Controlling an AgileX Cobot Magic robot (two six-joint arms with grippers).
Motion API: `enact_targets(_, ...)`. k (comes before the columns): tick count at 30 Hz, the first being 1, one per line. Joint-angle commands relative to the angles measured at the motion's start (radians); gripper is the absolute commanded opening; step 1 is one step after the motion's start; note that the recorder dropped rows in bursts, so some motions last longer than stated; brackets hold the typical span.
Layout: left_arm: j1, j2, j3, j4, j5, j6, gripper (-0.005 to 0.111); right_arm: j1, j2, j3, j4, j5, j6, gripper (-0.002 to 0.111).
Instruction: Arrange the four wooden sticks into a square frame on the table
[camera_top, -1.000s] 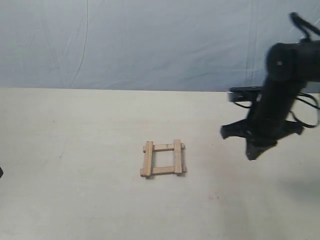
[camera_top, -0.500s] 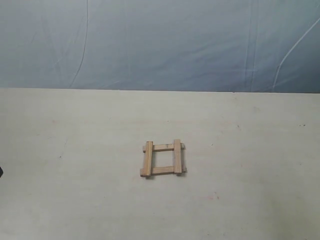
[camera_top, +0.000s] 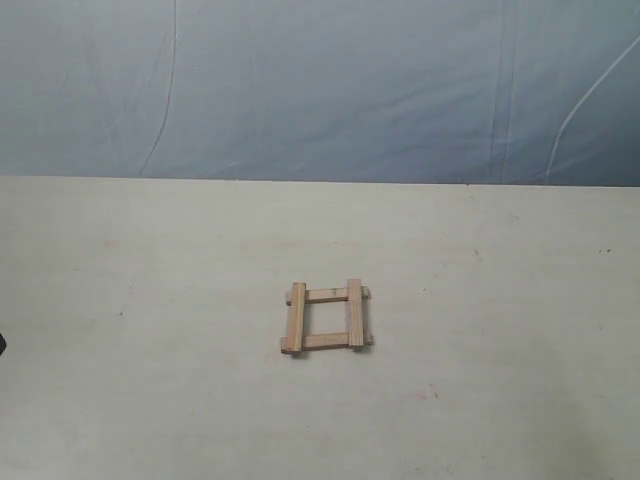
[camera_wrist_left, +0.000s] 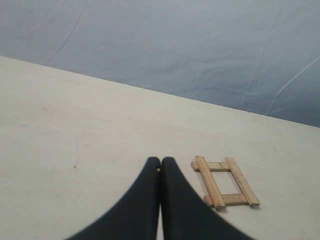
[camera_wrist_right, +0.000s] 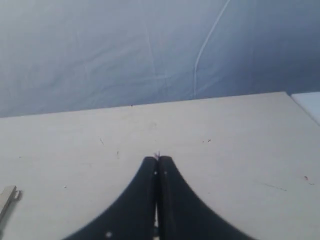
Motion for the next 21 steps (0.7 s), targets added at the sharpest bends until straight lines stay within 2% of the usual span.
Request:
enact_targets(1,0.005,-0.005,0.004,0.009,-0.014,-0.004,0.000,0.052,-0.097,0.115,0.011,-0.113,-0.007,-0.001)
enact_targets(8,0.005,-0.005,0.004,0.009,-0.014,-0.004,0.000,0.091,-0.227,0.252,0.005,-0.126,-0.007,-0.001)
enact_targets(16,0.005,-0.005,0.004,0.013,-0.012,-0.004,0.000,0.100,-0.435,0.252,0.016,-0.048,-0.007,-0.001)
enact_targets(21,0.005,-0.005,0.004,0.011,-0.002,-0.004,0.000,0.098,-0.441,0.252,0.016,-0.047,-0.007,-0.001)
